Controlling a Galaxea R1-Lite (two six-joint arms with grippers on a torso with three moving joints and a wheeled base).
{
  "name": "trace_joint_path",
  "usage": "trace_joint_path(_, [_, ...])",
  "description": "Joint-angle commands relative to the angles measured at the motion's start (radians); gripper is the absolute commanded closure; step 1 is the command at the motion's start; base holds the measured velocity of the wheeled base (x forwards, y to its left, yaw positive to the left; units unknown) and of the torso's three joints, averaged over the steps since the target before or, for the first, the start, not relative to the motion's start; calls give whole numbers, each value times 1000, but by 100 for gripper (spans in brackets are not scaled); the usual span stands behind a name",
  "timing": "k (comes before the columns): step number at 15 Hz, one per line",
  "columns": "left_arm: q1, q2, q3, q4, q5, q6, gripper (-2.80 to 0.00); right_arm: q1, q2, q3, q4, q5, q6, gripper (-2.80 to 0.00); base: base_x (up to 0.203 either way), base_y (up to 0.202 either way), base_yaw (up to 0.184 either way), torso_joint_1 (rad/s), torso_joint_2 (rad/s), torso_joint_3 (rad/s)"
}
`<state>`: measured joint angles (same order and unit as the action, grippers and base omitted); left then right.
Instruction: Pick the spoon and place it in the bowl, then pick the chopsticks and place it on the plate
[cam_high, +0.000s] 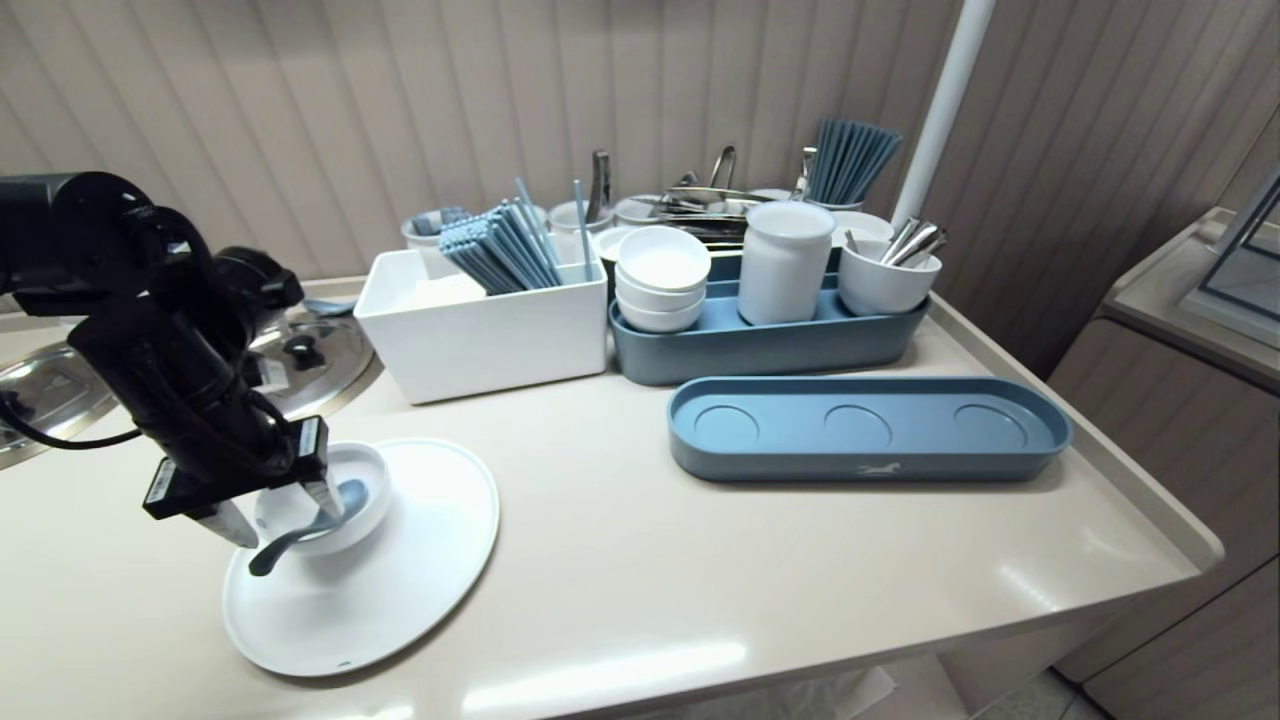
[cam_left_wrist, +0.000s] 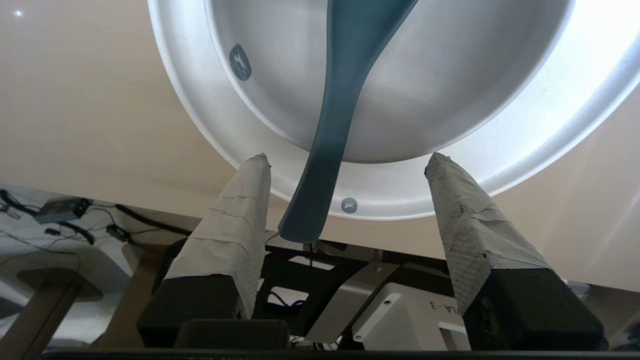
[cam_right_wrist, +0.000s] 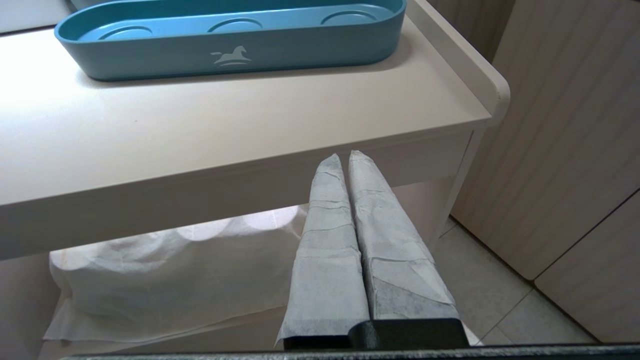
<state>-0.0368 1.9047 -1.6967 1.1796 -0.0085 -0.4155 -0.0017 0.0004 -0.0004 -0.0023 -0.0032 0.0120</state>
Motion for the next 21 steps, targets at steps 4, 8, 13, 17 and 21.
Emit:
trace_joint_path(4, [-6, -36, -185, 40, 10, 8, -280, 0, 0, 0, -1, 0, 0, 0, 0, 0, 0, 0, 0, 0])
trace_joint_path(8, [-60, -81, -230, 74, 45, 233, -280, 0, 0, 0, -1, 0, 0, 0, 0, 0, 0, 0, 0, 0])
trace_joint_path(13, [-76, -116, -163, -91, -18, 246, -280, 0, 1, -1, -1, 0, 0, 0, 0, 0, 0, 0, 0, 0])
trace_joint_path(17, [-100, -141, -29, -268, -21, 363, -280, 0, 0, 0, -1, 0, 0, 0, 0, 0, 0, 0, 0, 0])
trace_joint_path(21, [-100, -194, -11, -268, -24, 371, -280, 0, 1, 0, -1, 0, 0, 0, 0, 0, 0, 0, 0, 0])
